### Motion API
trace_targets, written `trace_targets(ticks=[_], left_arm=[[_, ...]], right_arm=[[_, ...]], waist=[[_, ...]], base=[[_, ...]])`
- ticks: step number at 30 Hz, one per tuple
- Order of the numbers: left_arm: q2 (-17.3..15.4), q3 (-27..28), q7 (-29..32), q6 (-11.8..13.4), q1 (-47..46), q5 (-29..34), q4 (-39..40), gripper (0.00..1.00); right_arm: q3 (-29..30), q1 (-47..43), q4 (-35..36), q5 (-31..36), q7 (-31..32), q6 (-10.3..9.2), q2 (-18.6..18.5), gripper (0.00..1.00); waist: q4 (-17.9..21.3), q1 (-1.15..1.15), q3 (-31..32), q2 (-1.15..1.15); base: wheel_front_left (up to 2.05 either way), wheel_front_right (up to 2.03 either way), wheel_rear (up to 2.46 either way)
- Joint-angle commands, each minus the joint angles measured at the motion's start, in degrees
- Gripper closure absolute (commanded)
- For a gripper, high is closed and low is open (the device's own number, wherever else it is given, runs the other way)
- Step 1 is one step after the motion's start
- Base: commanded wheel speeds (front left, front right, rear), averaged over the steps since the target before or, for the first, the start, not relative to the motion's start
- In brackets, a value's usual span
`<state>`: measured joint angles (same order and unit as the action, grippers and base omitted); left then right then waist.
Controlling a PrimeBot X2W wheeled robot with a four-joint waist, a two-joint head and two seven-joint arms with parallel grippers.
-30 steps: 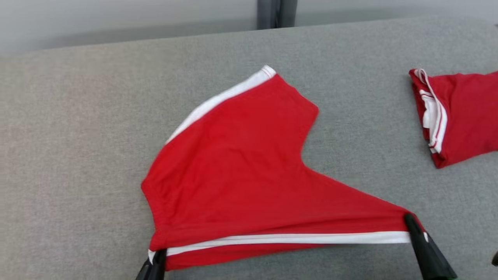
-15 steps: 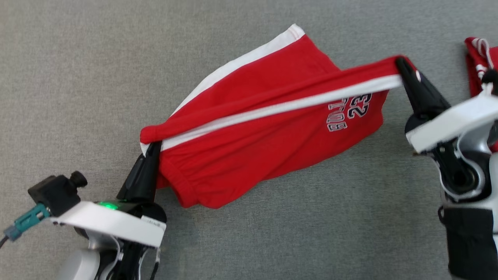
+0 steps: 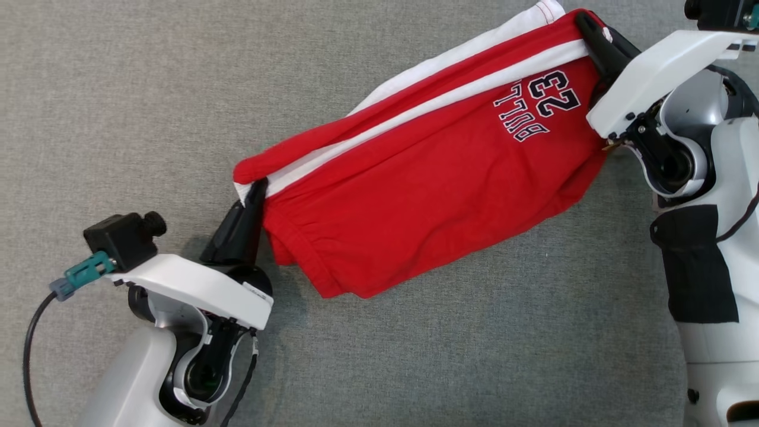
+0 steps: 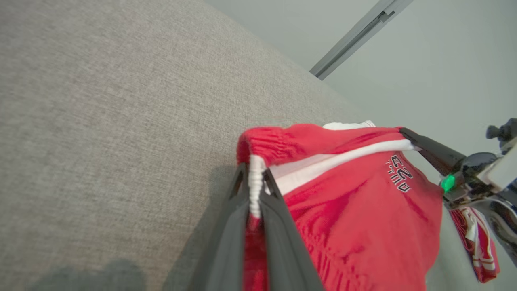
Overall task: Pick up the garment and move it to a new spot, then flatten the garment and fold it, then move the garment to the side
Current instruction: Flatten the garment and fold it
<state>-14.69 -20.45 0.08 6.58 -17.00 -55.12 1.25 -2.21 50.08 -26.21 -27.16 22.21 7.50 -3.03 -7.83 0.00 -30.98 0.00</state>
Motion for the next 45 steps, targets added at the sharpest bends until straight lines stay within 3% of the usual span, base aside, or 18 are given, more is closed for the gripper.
trace_targets(ticks=[1,4,5,6,7,8,9,10,16,20,24,33,39,40,41,42,45], left_arm=[[-0.3,-0.3,0.2,-0.4,-1.2,0.3,-0.5,1.00],[0.1,-1.0,0.7,-0.3,-1.9,0.7,-1.5,1.00],[0.1,-1.1,0.6,-0.1,-2.3,0.9,-1.8,1.00],[0.2,-1.2,0.6,0.0,-2.5,1.0,-2.0,1.00],[0.3,-1.3,0.5,0.1,-2.5,1.1,-2.1,0.85],[0.2,-1.4,0.5,0.2,-2.5,1.4,-2.3,0.64],[0.1,-1.4,0.4,0.4,-2.2,1.3,-2.4,0.14],[-0.1,-1.5,0.5,0.6,-1.8,1.6,-2.4,0.00],[-4.4,-3.3,-0.2,3.6,2.0,7.8,0.7,0.00],[-7.7,-4.1,-1.0,7.2,5.4,12.9,5.5,0.00],[-8.2,-4.4,-3.9,9.8,6.8,17.0,9.4,0.00],[-5.4,-6.1,-8.6,8.4,3.6,18.9,8.1,0.00],[-3.6,-7.1,-9.8,7.1,1.7,18.4,5.7,0.00],[-3.4,-7.2,-10.0,6.9,1.5,18.4,5.3,0.00],[-3.4,-7.2,-10.0,6.9,1.5,18.4,5.3,0.00],[-3.2,-7.3,-10.2,6.7,1.2,18.3,4.8,0.00],[-3.0,-7.1,-10.7,6.6,1.3,18.0,3.5,0.00]], right_arm=[[0.2,1.0,-0.6,0.4,-0.3,-0.01,-0.8,1.00],[-0.3,1.7,-2.1,0.6,-0.7,-0.01,-1.1,1.00],[-0.8,2.0,-2.3,0.8,-0.9,-0.01,-1.3,0.86],[-1.8,2.1,-2.4,1.1,-0.9,0.00,-1.6,0.59],[-3.0,2.2,-2.5,1.2,-0.8,0.00,-2.1,0.00],[-4.2,2.1,-2.5,1.0,-0.5,0.00,-2.5,0.00],[-5.4,2.0,-2.3,0.6,-0.5,0.00,-2.9,0.00],[-6.7,1.8,-1.7,0.4,-0.9,0.00,-3.5,0.00],[-15.5,-1.3,5.0,-1.2,0.6,0.00,-9.8,0.00],[-17.2,-3.1,9.9,-2.3,5.2,0.00,-14.4,0.00],[-16.3,-4.5,11.4,-2.2,9.7,0.00,-16.7,0.00],[-15.2,-4.0,8.2,1.2,15.7,0.00,-17.2,0.00],[-15.8,-3.4,3.9,3.9,18.1,0.01,-15.5,0.00],[-16.0,-3.1,3.3,3.9,18.1,0.03,-15.0,0.29],[-16.0,-3.1,3.3,3.9,18.1,0.03,-15.0,0.29],[-16.0,-2.9,3.0,4.2,17.3,0.07,-14.6,1.00],[-16.1,-3.1,1.5,2.6,16.2,0.06,-13.1,1.00]], waist=[[-0.2,0.00,0.2,0.00],[-0.5,0.00,0.5,0.00],[-0.6,0.00,0.6,0.00],[-0.6,0.00,0.8,0.00],[-0.5,0.00,1.0,0.00],[-0.3,0.00,1.2,0.00],[-0.1,0.00,1.6,0.00],[0.2,0.00,2.1,0.00],[2.4,0.00,6.0,0.00],[2.9,0.00,6.4,0.00],[1.5,0.00,4.8,0.00],[-3.6,0.00,1.1,0.00],[-5.6,0.00,0.5,0.00],[-5.8,0.00,0.5,0.00],[-5.8,0.00,0.5,0.00],[-5.8,0.00,0.6,0.00],[-4.9,0.00,2.0,0.00]], base=[[0.00,0.00,0.00],[0.00,0.00,0.00],[0.00,0.00,0.00],[0.00,0.00,0.00],[0.00,0.00,0.00],[0.00,0.00,0.00],[0.00,0.00,0.00],[0.00,0.00,0.00],[0.00,0.00,0.00],[0.00,0.00,0.00],[0.00,0.00,0.00],[0.00,0.00,0.00],[0.00,0.00,0.00],[0.00,0.00,0.00],[0.00,0.00,0.00],[0.00,0.00,0.00],[0.00,0.00,0.00]])
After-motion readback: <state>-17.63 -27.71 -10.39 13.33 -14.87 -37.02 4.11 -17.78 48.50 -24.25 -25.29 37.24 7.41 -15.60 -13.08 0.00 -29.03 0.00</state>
